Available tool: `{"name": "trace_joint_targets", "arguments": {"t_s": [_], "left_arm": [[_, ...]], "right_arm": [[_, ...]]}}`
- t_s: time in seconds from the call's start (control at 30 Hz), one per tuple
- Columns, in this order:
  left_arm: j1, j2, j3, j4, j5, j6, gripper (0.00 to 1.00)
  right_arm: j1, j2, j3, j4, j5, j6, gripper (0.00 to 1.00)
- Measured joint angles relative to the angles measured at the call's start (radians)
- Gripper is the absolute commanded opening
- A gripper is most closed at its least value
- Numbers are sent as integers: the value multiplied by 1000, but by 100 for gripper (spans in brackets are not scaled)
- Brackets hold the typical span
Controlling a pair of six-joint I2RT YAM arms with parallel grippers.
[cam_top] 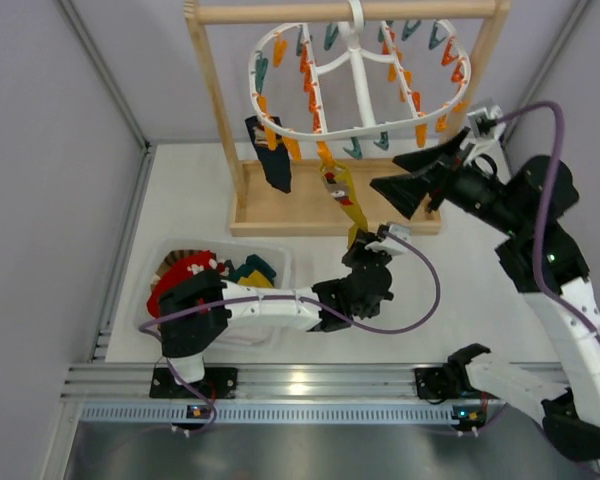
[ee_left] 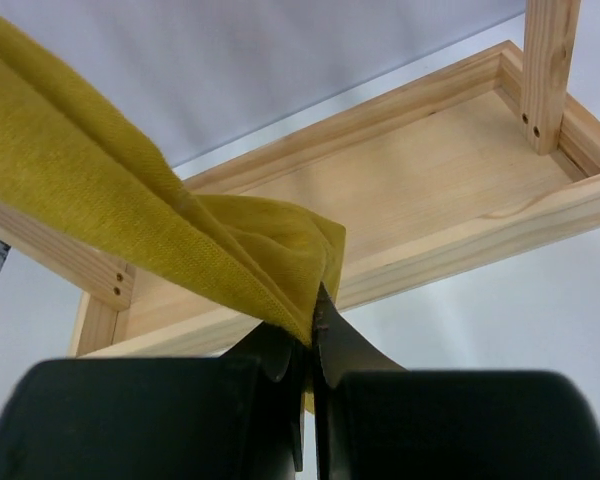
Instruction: Remove the socks clipped to the hanger
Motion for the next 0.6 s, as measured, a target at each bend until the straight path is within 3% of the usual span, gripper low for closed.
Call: {"name": "trace_joint_targets", "arguments": {"t_s": [0.3, 0.6], "left_arm": [[-60, -130, -140, 0, -65, -20, 0], [-105, -269, -229, 3, -50, -79, 0]], "right_arm": [[129, 325, 192, -76, -15, -55, 86], [145, 317, 114, -46, 84, -115, 86]]}}
